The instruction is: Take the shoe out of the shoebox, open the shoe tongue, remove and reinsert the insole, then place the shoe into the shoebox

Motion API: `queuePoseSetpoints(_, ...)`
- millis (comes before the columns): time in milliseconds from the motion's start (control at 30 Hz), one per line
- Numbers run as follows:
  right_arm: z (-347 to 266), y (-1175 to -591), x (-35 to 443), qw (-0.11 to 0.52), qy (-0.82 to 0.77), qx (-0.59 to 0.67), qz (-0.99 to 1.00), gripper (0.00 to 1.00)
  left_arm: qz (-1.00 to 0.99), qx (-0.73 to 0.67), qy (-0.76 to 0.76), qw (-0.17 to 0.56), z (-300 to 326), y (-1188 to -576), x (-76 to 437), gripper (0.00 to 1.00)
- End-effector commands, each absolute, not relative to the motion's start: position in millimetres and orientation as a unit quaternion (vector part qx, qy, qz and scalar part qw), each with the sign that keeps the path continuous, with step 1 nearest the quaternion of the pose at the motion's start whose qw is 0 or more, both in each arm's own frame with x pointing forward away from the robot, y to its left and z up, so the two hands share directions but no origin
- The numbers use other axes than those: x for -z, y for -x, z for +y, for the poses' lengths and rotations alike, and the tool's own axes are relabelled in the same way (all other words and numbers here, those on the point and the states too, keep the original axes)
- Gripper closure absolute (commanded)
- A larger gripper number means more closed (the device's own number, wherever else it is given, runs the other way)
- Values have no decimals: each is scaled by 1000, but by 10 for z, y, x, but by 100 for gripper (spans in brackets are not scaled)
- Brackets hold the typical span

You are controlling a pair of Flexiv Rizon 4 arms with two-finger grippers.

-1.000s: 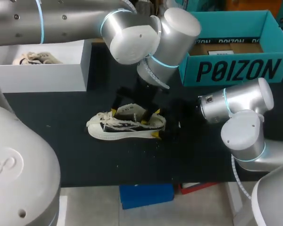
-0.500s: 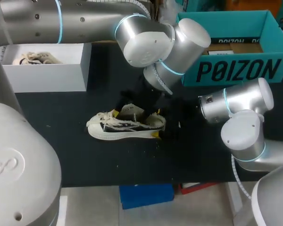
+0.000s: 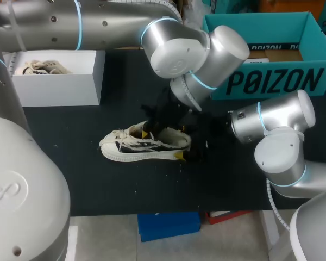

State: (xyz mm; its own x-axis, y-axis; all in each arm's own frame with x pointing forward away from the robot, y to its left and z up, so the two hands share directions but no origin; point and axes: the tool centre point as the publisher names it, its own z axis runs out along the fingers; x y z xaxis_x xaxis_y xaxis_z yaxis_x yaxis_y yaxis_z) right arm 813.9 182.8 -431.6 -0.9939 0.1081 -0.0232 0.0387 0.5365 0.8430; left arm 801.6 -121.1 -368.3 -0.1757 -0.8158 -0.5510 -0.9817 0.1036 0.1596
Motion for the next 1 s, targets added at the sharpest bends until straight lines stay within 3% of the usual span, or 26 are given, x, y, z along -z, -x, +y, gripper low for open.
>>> queuePoseSetpoints(33,1845,-8137,4345,36,-43,-479,876,100,723,-241,624,172,-1221,-8016,3602,100)
queuePoseSetpoints(467,1845,-8137,4345,36,-43,-479,876,100,714,-197,642,199,-1107,-8012,3234,100)
queuePoseSetpoints(1000,1845,-8137,4345,36,-43,-479,876,100,692,-194,667,195,-716,-7867,3240,100)
